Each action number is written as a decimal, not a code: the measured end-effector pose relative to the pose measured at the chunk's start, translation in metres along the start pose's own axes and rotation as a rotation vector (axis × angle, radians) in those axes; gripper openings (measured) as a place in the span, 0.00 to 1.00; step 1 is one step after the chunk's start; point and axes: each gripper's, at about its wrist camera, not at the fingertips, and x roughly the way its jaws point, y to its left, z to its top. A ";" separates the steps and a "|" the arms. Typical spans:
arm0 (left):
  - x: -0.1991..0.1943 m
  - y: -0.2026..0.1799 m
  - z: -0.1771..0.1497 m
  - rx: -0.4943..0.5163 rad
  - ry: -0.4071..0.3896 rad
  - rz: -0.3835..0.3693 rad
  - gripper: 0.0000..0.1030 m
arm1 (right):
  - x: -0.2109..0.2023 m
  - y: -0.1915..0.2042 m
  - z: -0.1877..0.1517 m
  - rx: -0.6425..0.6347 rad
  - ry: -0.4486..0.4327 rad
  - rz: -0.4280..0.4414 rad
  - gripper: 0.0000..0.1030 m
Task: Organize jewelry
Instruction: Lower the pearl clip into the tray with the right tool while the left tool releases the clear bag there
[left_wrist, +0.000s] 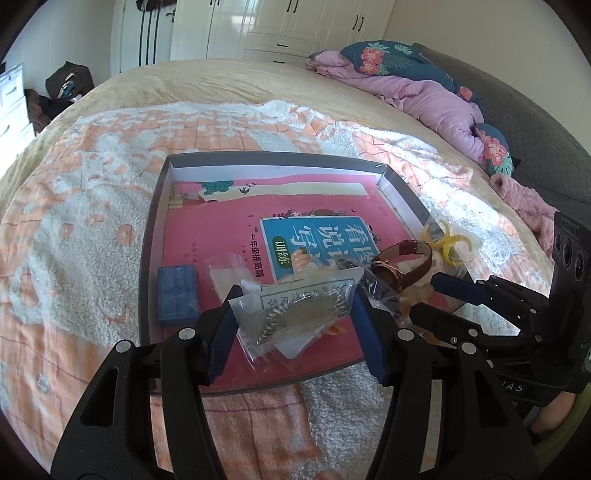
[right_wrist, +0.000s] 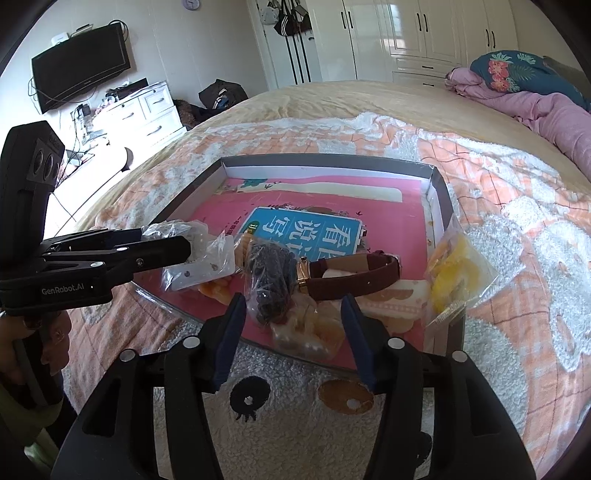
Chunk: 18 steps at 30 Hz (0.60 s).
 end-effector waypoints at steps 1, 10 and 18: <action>0.000 0.000 0.000 0.001 0.000 -0.001 0.49 | -0.001 0.000 0.000 0.000 -0.001 0.001 0.53; -0.001 -0.001 0.000 0.002 0.001 -0.002 0.49 | -0.017 -0.001 0.001 0.028 -0.037 -0.011 0.76; -0.002 -0.002 0.001 0.000 0.000 0.001 0.49 | -0.028 -0.006 0.000 0.056 -0.045 -0.038 0.86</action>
